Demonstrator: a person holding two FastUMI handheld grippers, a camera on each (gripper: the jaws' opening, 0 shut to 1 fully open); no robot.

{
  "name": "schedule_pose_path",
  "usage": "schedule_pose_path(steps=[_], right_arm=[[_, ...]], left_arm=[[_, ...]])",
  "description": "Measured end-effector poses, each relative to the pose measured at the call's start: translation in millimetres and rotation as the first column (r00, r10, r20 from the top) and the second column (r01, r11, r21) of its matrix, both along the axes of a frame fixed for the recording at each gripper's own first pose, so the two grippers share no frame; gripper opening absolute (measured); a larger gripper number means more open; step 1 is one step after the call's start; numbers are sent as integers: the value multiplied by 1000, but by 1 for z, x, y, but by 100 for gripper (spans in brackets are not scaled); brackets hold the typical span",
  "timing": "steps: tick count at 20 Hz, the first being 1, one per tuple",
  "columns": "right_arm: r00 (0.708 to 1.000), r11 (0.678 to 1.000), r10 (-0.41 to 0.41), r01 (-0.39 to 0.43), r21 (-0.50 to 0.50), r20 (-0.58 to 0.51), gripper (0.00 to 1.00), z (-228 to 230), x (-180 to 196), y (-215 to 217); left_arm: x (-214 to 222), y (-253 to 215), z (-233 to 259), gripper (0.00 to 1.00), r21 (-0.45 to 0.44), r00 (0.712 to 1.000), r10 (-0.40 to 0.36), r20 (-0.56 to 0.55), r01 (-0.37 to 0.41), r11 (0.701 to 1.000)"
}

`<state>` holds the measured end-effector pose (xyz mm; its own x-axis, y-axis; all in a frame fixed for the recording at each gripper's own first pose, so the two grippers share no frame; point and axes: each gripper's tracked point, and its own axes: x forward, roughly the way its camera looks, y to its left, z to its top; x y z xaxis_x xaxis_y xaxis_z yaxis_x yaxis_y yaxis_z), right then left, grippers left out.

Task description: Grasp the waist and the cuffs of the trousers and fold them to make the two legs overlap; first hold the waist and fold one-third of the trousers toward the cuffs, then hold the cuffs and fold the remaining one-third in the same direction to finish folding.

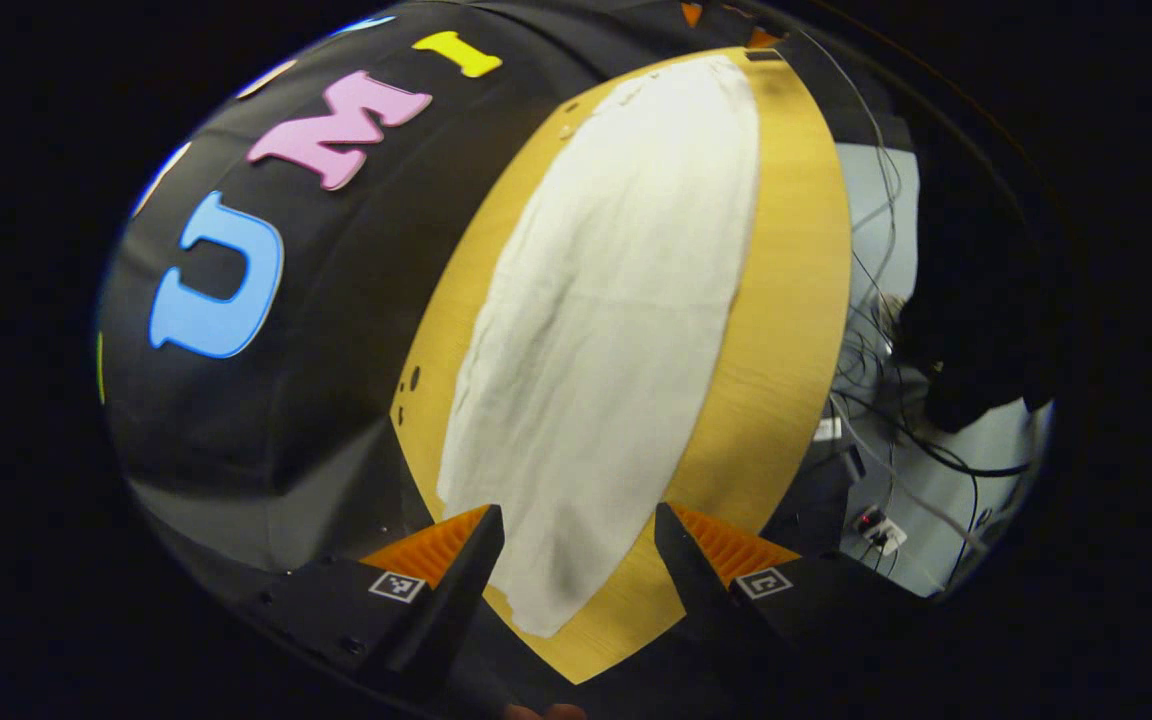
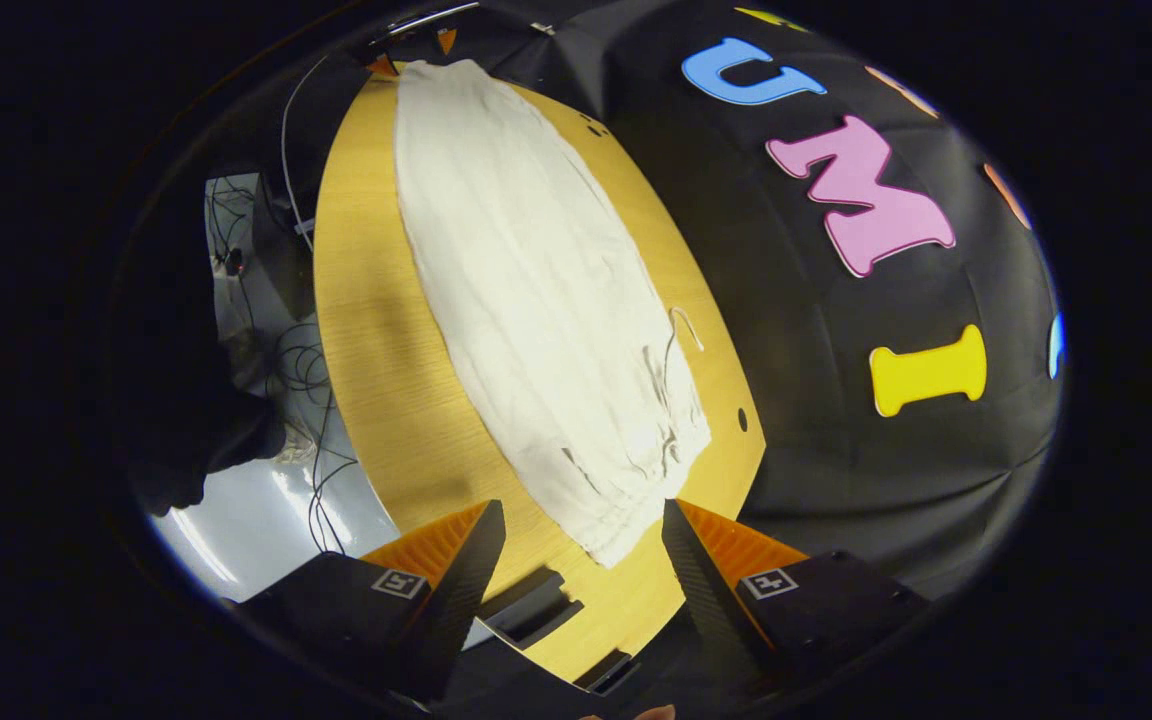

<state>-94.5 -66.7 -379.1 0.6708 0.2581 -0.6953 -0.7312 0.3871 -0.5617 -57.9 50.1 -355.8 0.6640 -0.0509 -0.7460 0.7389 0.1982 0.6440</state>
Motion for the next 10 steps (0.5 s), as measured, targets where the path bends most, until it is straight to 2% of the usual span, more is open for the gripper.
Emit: schedule_pose_path(steps=[4,8,10], right_arm=[[999,999,40,-41,-18,-35,98,-22,1,5],[998,999,44,-44,-5,-55,98,-33,3,9],[997,999,52,-52,-8,-57,98,-34,4,9]], left_arm=[[10,13,-9,96,131,998,-68,-16,69,989],[38,24,-14,93,222,996,-80,-26,84,971],[58,26,-17,93,239,997,-62,-36,69,969]])
